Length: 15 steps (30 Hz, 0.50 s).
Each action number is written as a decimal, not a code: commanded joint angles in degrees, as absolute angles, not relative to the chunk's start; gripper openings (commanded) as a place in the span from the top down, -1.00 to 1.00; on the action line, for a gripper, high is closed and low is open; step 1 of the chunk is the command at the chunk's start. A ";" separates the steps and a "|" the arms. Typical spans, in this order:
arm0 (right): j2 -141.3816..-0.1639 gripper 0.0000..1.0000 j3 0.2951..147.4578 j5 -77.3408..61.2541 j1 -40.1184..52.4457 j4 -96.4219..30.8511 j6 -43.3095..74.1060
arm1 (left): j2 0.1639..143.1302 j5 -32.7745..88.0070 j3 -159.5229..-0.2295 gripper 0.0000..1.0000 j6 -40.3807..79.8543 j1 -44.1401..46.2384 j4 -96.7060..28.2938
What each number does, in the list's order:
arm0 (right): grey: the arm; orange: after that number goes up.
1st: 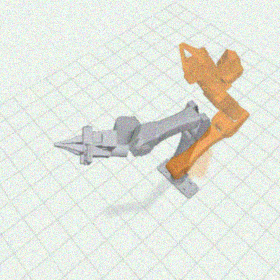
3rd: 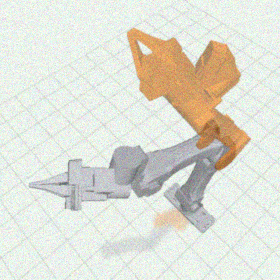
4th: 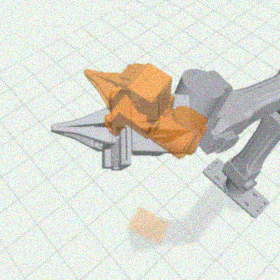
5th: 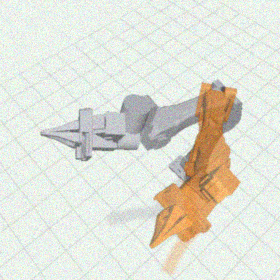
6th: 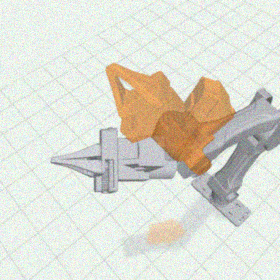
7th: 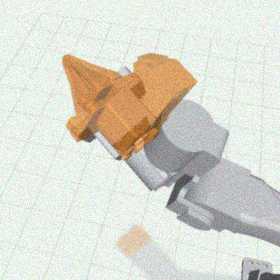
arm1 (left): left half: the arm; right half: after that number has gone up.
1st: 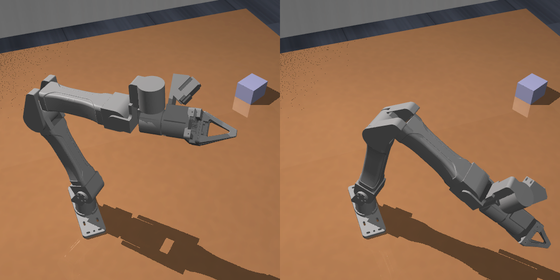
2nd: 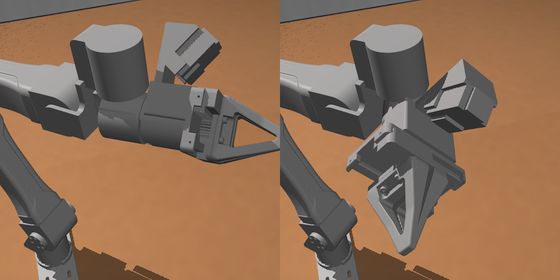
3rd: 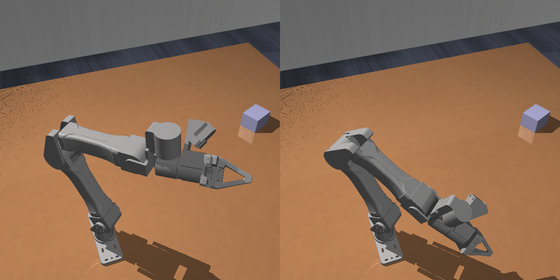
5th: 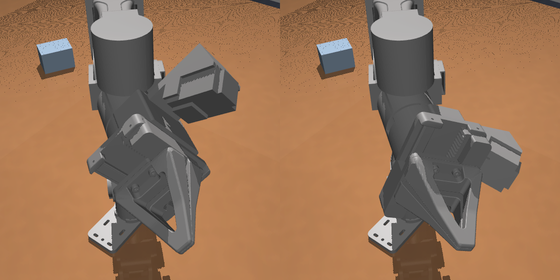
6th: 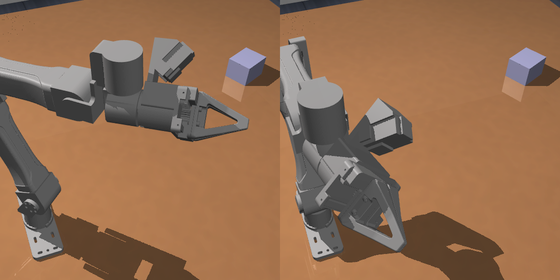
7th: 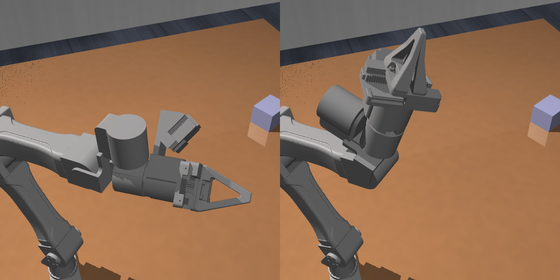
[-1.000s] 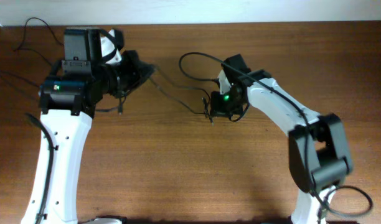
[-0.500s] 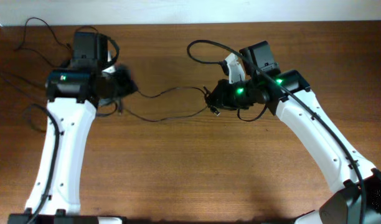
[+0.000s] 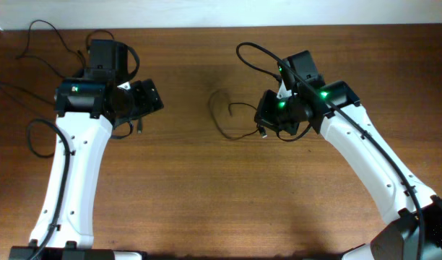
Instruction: Untangle cables
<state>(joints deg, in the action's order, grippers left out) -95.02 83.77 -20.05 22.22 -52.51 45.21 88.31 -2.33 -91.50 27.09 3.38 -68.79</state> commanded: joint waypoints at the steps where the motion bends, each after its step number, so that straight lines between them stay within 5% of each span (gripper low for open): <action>1: -93.69 0.92 83.90 -23.99 22.48 -51.83 45.95 | 88.18 3.53 -91.98 -0.77 26.30 3.33 -68.84; 5: -93.69 0.92 83.90 -37.43 22.52 -45.28 51.79 | 88.18 21.34 -91.98 -0.68 22.15 3.60 -68.23; 15: -93.69 0.92 83.90 -45.06 22.52 -32.16 70.57 | 88.18 23.86 -91.98 -0.25 32.14 14.44 -64.55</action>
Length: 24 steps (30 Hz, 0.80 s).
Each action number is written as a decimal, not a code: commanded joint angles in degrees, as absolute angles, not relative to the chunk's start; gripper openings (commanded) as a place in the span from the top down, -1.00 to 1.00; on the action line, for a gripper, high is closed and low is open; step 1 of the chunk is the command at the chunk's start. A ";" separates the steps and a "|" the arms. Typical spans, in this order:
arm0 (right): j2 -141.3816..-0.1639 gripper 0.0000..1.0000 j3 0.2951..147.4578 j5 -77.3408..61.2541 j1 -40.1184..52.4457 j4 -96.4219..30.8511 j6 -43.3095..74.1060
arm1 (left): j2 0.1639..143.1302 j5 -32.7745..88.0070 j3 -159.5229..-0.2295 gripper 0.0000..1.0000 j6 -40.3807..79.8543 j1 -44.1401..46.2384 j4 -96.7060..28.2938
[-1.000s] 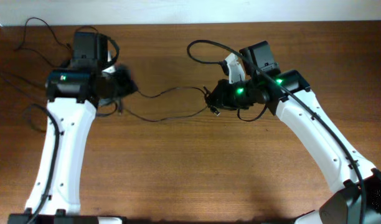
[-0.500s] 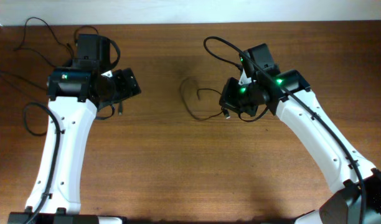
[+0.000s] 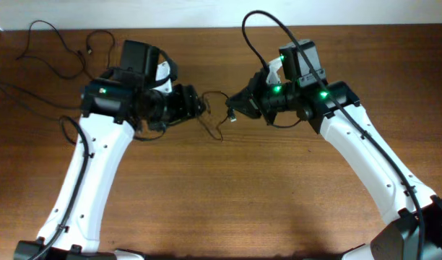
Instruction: Untangle cables
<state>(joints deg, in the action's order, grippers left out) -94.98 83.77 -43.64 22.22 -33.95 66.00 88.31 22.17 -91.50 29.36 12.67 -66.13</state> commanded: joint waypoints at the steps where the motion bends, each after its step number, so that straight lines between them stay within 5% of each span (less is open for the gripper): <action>1: -93.69 0.92 83.90 -45.06 22.52 -31.53 71.72 | 88.18 24.03 -91.98 -0.23 32.10 15.31 -63.86; 11: -93.69 0.92 83.90 -45.10 22.41 -28.75 78.35 | 88.18 19.90 -91.98 -0.24 23.16 21.56 -59.16; 14: -93.69 0.92 83.90 -45.10 22.41 -28.21 78.35 | 88.18 18.35 -91.98 -0.13 20.45 21.61 -59.64; 18: -93.69 0.92 83.90 -45.10 22.41 -28.21 78.32 | 88.18 17.58 -91.98 0.26 20.45 21.61 -60.05; 24: -93.69 0.92 83.90 -45.10 22.41 -28.08 78.50 | 88.18 22.46 -91.98 0.28 20.49 21.65 -60.69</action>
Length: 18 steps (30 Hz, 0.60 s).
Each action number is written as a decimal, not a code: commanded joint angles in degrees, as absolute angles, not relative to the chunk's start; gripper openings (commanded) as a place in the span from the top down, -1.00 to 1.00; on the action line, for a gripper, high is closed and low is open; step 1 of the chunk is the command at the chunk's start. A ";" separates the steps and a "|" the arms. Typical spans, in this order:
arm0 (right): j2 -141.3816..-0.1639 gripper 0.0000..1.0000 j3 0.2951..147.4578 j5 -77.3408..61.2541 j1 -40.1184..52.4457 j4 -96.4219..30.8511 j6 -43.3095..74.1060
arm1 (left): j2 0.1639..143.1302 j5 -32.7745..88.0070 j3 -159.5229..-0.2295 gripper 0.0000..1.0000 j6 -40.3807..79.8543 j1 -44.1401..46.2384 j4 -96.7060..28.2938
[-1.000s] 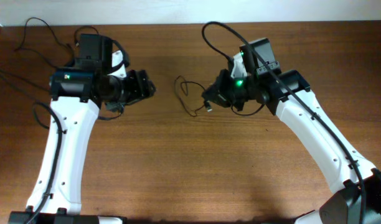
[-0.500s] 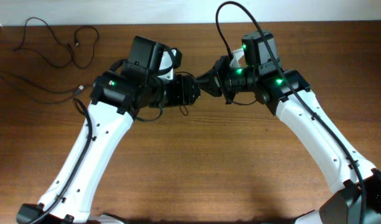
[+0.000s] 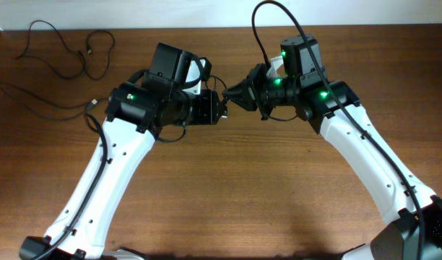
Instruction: Untangle cables
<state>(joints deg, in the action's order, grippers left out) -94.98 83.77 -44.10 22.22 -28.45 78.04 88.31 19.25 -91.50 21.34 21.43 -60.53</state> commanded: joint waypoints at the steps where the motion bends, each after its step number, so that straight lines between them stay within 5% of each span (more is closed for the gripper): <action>1: -93.69 0.92 83.90 -45.10 22.41 -28.01 78.52 | 88.18 23.24 -91.98 0.30 20.49 21.65 -60.66; 4: -93.69 0.92 83.90 -45.06 22.41 -28.01 78.50 | 88.18 27.09 -91.98 0.38 20.38 21.65 -60.66; 7: -93.69 0.92 83.90 -45.06 22.41 -27.99 78.50 | 88.18 28.08 -91.98 0.17 17.72 21.65 -60.47; 18: -93.69 0.92 83.90 -46.13 22.41 -27.59 78.24 | 92.84 27.20 -91.98 0.70 22.44 21.63 -57.52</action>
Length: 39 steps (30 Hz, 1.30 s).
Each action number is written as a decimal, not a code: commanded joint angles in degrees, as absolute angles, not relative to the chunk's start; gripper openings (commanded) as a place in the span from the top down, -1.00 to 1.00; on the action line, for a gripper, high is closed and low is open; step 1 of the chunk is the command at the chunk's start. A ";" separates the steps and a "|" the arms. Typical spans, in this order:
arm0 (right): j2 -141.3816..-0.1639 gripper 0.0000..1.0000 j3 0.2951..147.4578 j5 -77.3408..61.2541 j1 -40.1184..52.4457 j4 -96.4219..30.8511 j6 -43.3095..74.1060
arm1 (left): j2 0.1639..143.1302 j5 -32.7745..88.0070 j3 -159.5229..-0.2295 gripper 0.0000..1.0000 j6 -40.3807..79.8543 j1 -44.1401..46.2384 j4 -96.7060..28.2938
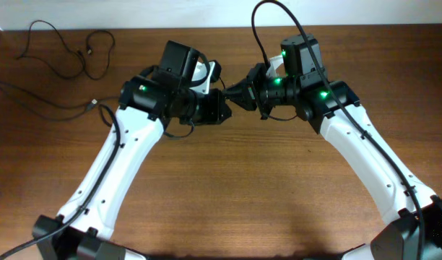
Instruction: Untangle cables
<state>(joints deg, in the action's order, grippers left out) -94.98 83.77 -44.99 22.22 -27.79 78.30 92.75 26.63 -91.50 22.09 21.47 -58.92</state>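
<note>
Both grippers meet above the middle of the table's far half. My right gripper (pixel 234 92) points left with its fingers drawn together to a tip. My left gripper (pixel 219 110) points right and sits just below and left of that tip, almost touching it. Its jaws are hidden under the wrist. The thin black cable they work on does not show on the wood and is hidden where the two grippers meet. A second, longer black cable (pixel 62 54) lies in loops at the far left corner, its plug end (pixel 95 105) near the left arm.
The right arm's own black lead (pixel 268 18) arches over its wrist. The table's back edge meets a white wall (pixel 206 11). Brown wood (pixel 228 188) fills the near half between the two white arms.
My left arm has shifted slightly right and closer to the right gripper's tip. The right arm has hardly moved.
At first a small black cable lay looped on the wood between the arms, with the right gripper at its right end and the left gripper far off. Then both grippers were at the raised cable. Now they are tip to tip, and the cable is off the wood.
</note>
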 commanded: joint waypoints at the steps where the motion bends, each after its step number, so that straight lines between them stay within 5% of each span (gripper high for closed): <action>1: -93.69 0.92 83.90 -46.15 22.41 -27.66 78.19 | 92.84 27.18 -91.98 0.78 22.44 21.61 -56.99; 3: -93.69 0.92 83.90 -47.40 22.41 -27.68 77.78 | 92.84 25.30 -91.98 1.00 22.46 21.58 -55.42; 9: -93.71 0.92 83.90 -46.33 22.41 -31.31 75.20 | 92.84 24.25 -91.98 1.00 22.44 21.61 -51.13; 10: -93.71 0.92 83.90 -46.35 22.41 -31.31 75.22 | 92.84 24.21 -91.98 0.98 22.44 21.61 -50.65; 13: -93.71 0.92 83.90 -46.54 22.41 -31.31 73.84 | 92.84 23.46 -91.98 0.31 22.41 21.58 -50.00; 15: -93.71 0.92 83.90 -46.28 22.06 -31.33 71.68 | 92.77 21.28 -91.98 0.23 22.46 21.12 -50.04; 25: -93.71 0.92 83.90 -56.53 20.60 -35.35 51.96 | 92.79 28.97 -91.98 0.20 25.71 10.70 -50.13; 33: -93.71 0.92 83.90 -63.61 22.68 -46.15 23.73 | 92.79 33.63 -91.98 0.07 25.71 10.72 -52.12; 39: -93.71 0.92 83.90 -58.24 23.62 -47.13 21.85 | 92.90 34.79 -91.98 0.01 25.69 11.73 -55.44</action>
<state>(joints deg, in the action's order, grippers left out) -94.76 83.77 -61.52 23.42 -47.20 24.16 92.82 33.26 -91.15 25.39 10.92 -53.63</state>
